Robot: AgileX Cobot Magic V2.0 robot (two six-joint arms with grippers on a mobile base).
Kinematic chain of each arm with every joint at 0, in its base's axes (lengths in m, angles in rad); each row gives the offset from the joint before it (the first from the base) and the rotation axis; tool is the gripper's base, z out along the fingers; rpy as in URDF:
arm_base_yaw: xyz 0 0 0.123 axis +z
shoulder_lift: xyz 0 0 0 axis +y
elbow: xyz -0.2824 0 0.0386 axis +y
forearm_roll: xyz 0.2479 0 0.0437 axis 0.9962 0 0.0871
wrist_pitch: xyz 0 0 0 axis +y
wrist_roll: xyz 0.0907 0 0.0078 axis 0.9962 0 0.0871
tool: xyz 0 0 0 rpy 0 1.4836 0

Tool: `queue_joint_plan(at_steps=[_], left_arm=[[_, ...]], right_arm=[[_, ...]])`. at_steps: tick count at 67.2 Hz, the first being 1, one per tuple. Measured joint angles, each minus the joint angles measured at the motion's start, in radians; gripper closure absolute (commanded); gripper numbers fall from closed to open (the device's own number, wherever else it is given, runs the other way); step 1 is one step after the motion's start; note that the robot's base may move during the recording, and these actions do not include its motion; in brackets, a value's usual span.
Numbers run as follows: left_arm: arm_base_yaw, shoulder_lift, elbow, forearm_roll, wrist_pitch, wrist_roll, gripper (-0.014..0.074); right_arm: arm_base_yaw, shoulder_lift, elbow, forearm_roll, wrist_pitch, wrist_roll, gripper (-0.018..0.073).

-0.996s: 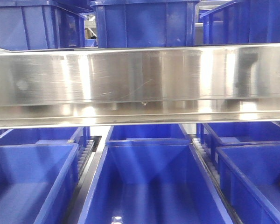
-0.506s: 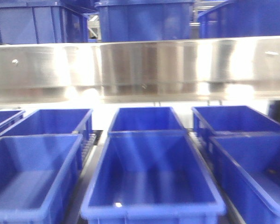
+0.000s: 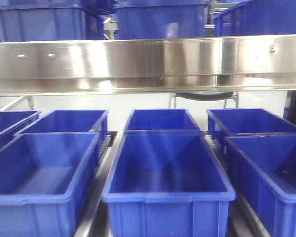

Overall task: Move two blue bins to right shelf middle
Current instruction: 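Drive the base away from the shelf holding the teal bin in both grippers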

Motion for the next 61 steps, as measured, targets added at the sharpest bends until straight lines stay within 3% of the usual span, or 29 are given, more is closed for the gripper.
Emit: queue_joint_plan(at_steps=[61], left_arm=[[0.000,-0.005,-0.002,0.003,0.010,0.000,0.0707]], right_arm=[[0.000,0.000,0.000,0.000,0.002,0.000,0.0726]])
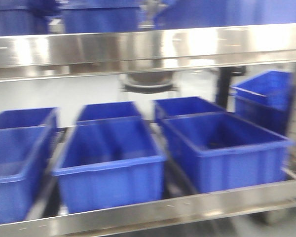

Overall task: Move two blue bins to right shelf middle
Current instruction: 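Drive the base away from the shelf holding the teal bin in both grippers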

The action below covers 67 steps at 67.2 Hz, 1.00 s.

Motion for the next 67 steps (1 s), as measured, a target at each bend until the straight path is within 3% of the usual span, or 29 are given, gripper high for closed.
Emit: queue_joint_plan(at_steps=[67], left_arm=[[0.000,0.000,0.000,-0.006,0.002,0.000,0.0707]], right_arm=[[0.000,0.002,0.000,0.004,0.039,0.002,0.0726]])
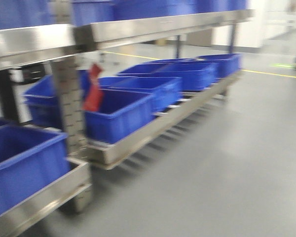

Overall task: Move two blue bins to right shelf middle
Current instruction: 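Drive the base away from the shelf holding the teal bin in both grippers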

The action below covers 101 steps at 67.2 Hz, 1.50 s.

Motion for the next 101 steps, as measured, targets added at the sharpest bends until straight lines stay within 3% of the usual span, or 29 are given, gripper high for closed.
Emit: queue_joint_plan(at_steps=[101], left_arm=[[0.000,0.000,0.000,-0.004,0.000,0.000,0.0707]], right_arm=[[0.000,0.000,0.000,0.000,0.002,0.000,0.0726]])
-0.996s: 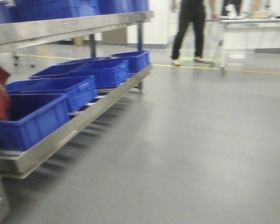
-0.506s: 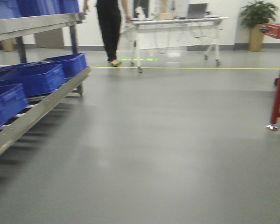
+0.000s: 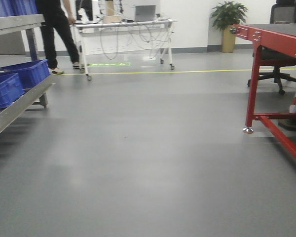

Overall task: Move two blue bins to right shelf middle
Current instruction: 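Drive the base away from the shelf holding the teal bin in both grippers, then drive the base up to the shelf above the bin with the red bag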

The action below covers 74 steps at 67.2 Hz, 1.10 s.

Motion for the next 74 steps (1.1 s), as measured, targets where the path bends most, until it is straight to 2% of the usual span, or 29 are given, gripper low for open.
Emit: queue_joint_plan(at_steps=[36,74], left_arm=[[0.000,0.000,0.000,0.004,0.010,0.000,0.0707],[0.000,0.000,0.000,0.008,0.010,0.000,0.0707]], right_arm=[[0.000,0.000,0.000,0.055,0.063,0.002,0.0726],[0.000,0.000,0.000,0.063,0.063,0.004,0.0726]])
